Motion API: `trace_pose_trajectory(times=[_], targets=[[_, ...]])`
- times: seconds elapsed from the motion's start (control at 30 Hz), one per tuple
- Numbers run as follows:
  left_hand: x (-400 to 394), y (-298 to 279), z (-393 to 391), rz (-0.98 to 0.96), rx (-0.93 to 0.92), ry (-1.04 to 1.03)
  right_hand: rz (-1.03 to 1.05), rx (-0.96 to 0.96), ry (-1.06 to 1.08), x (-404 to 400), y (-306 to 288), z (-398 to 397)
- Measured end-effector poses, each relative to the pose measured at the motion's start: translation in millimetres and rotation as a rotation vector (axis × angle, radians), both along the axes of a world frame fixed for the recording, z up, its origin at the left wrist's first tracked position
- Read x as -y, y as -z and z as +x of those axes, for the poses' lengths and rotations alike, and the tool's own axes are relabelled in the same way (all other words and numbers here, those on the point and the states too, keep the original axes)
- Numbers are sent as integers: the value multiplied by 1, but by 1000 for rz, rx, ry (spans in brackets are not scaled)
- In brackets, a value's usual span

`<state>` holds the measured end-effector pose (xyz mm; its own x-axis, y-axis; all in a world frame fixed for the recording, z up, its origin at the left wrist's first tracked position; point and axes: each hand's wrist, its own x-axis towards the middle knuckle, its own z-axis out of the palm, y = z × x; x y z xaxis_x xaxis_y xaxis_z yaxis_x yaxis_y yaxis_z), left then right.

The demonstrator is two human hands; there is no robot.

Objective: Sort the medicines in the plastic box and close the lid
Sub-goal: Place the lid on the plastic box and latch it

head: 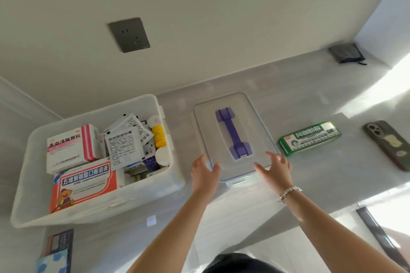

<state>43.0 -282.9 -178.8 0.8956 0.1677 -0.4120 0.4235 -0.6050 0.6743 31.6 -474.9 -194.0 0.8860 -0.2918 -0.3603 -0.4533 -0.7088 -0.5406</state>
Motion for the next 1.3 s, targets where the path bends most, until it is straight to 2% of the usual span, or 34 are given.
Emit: trace_pose_trajectory(times=[0.1,0.2,0.27,0.57,0.63,0.67,0.73,0.8,0.87,1.07,1.3], targets=[[5,19,4,-47,-65,-27,-37,-24,20,11,8,7],[14,29,4,-140,-104,-89,183,-30,119,17,8,13],[17,32,5,-192,-88,-163,253,-8,158,18,8,12],[11,24,5,-346,-13,-494,318,114,206,25,2,7],[12,17,6,-396,-48,-536,372,122,214,29,1,3],[11,12,7,-475,-67,-569,418,128,232,29,1,3],[11,-2,10,-791,-115,-636,569,154,305,30,-3,2],[10,-17,12,-1067,-159,-604,774,206,378,32,-8,1],[11,-28,13,-1162,-136,-547,890,234,405,34,-14,0],[12,-70,2,-1226,7,-411,1151,351,446,31,-44,-10],[-24,-125,-13,-1317,368,-328,1401,484,368,-11,-107,-3]])
